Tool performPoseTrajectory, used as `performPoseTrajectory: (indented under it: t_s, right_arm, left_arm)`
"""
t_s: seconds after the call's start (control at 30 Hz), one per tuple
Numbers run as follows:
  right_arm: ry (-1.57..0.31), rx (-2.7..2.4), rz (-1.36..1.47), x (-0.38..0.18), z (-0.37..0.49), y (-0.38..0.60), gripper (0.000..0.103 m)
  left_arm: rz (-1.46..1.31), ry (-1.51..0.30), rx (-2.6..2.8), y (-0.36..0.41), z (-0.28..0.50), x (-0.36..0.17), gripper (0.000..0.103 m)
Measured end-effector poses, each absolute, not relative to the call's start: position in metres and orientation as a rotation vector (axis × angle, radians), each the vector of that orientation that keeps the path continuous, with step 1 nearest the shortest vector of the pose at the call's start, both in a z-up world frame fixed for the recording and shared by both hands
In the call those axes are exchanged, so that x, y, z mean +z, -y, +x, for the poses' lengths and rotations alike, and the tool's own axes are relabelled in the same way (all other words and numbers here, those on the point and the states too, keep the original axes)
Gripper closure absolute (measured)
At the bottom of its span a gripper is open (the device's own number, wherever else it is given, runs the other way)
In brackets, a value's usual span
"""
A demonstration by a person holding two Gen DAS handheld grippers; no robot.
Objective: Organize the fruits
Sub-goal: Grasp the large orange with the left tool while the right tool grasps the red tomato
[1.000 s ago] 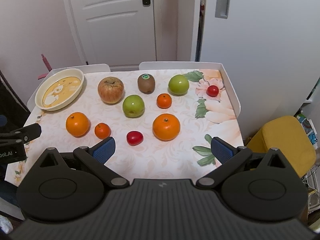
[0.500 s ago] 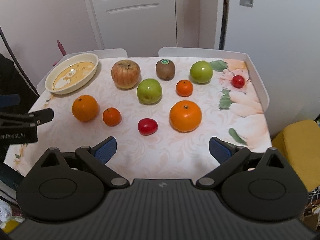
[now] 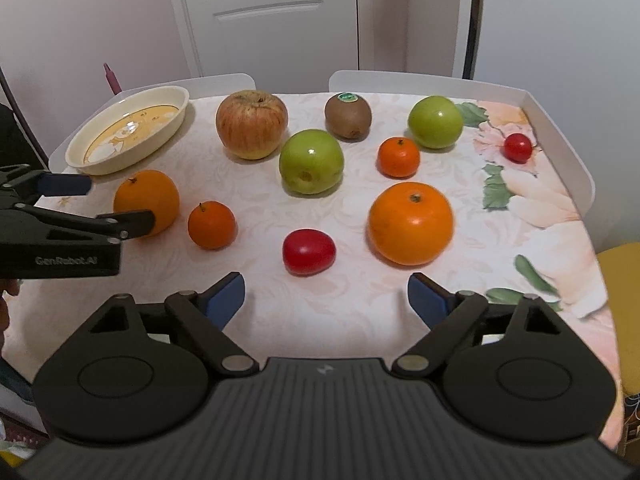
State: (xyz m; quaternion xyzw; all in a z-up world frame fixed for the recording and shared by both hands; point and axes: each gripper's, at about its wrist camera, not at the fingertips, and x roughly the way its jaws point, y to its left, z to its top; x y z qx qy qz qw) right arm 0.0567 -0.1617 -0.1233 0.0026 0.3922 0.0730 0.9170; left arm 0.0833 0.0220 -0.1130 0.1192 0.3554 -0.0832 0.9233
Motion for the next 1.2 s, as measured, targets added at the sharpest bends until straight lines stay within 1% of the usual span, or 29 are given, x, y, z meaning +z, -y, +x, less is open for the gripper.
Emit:
performPoseTrajectory:
  t_s: [0.07, 0.13, 0.23, 0.33, 0.37, 0.53, 0.77, 0.87, 1.0, 1.2]
  right_arm:
    - [-0.806, 0.147, 0.010, -0.127, 0.061, 0.158, 0.003]
    - [-0.805, 0.145, 0.010, -0.129, 0.064, 0.154, 0.009]
    - [-0.810, 0.142, 0.004, -0.133, 0.069, 0.150, 0.015]
    - [-0.813, 0.139, 0.005, -0.135, 0.073, 0.147, 0.018]
    - [-0.812, 0.137, 0.004, -0.136, 0.074, 0.146, 0.019]
    - [-0.819, 0.136, -0.001, -0.139, 0.078, 0.145, 0.029]
    - [-0.817, 0.138, -0.013, -0.140, 0.081, 0.145, 0.033]
    - [-0.813, 0.137, -0.019, -0.140, 0.082, 0.146, 0.037]
    - [-0.808, 0.149, -0.030, -0.140, 0.085, 0.146, 0.052]
    - [-0.802, 0.163, -0.047, -0.135, 0.085, 0.143, 0.053]
  left_arm:
    - [0.239, -0.732, -0.188, -0.022, 0.088, -0.117, 0.016]
    - [0.238, -0.732, -0.197, -0.023, 0.093, -0.120, 0.016]
    - [0.225, -0.747, -0.211, -0.025, 0.101, -0.124, 0.029]
    - [0.209, -0.757, -0.238, -0.025, 0.105, -0.127, 0.035]
    - [0.215, -0.754, -0.240, -0.025, 0.105, -0.127, 0.035]
    - [0.209, -0.754, -0.242, -0.025, 0.105, -0.127, 0.036]
    - [0.218, -0.760, -0.232, -0.026, 0.100, -0.126, 0.037]
    - [0.214, -0.762, -0.226, -0.027, 0.099, -0.126, 0.037]
    - [0.218, -0.762, -0.218, -0.027, 0.096, -0.126, 0.037]
    - [0.213, -0.754, -0.193, -0.029, 0.089, -0.122, 0.037]
